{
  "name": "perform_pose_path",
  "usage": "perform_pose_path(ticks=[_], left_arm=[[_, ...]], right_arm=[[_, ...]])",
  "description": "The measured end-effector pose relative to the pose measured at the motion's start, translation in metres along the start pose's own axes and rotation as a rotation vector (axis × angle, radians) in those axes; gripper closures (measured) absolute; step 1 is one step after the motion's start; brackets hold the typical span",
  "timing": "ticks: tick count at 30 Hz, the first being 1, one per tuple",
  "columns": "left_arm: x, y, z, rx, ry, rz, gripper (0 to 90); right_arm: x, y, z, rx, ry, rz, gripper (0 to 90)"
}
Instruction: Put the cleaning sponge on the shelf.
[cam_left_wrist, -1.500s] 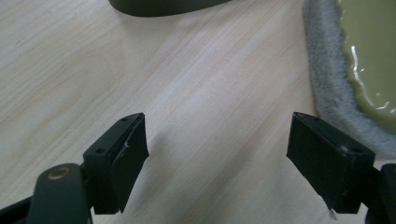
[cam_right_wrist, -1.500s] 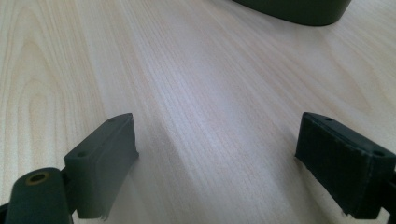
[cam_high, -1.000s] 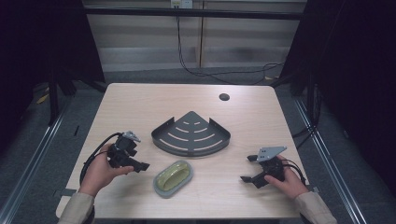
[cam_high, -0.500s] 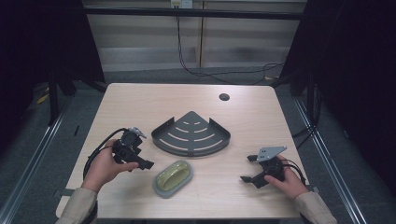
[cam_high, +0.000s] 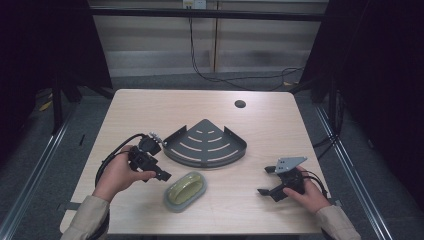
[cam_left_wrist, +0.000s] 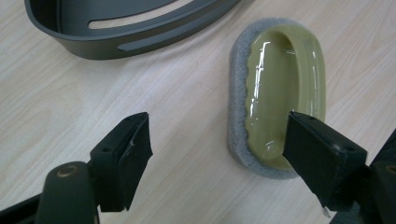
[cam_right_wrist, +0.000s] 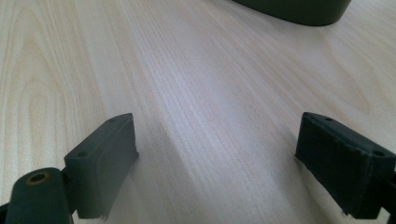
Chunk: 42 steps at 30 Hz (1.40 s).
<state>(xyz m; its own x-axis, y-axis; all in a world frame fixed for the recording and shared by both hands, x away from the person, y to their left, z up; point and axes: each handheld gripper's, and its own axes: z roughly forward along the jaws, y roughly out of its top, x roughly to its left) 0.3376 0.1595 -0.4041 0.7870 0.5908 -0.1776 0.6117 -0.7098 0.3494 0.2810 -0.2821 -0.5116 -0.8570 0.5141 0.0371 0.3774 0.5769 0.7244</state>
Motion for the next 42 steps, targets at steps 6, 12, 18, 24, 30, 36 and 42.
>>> perform_pose_path(ticks=[6,12,18,24,30,36,42], left_arm=[[-0.005,0.008,-0.001,0.040,-0.015,0.009,24.2],[-0.010,0.015,-0.001,0.068,-0.020,0.012,25.9],[-0.013,0.021,0.000,0.101,-0.022,0.020,26.4],[-0.019,0.029,0.000,0.137,-0.027,0.034,27.2],[-0.024,0.036,0.004,0.160,-0.030,0.034,28.1],[-0.030,0.041,0.008,0.171,-0.042,0.038,29.1],[-0.034,0.045,0.012,0.200,-0.048,0.038,31.2]], right_arm=[[0.000,0.000,0.000,0.000,0.000,0.000,11.7],[0.000,0.000,0.000,0.000,-0.001,0.000,11.7],[0.000,0.000,0.000,0.000,0.000,0.000,11.7],[0.000,0.000,0.000,0.000,0.000,0.000,11.7],[0.000,0.000,0.000,0.000,0.000,0.000,11.7],[0.000,0.000,0.000,-0.001,0.000,0.001,11.7],[0.000,0.000,0.000,0.000,-0.001,0.001,11.7]])
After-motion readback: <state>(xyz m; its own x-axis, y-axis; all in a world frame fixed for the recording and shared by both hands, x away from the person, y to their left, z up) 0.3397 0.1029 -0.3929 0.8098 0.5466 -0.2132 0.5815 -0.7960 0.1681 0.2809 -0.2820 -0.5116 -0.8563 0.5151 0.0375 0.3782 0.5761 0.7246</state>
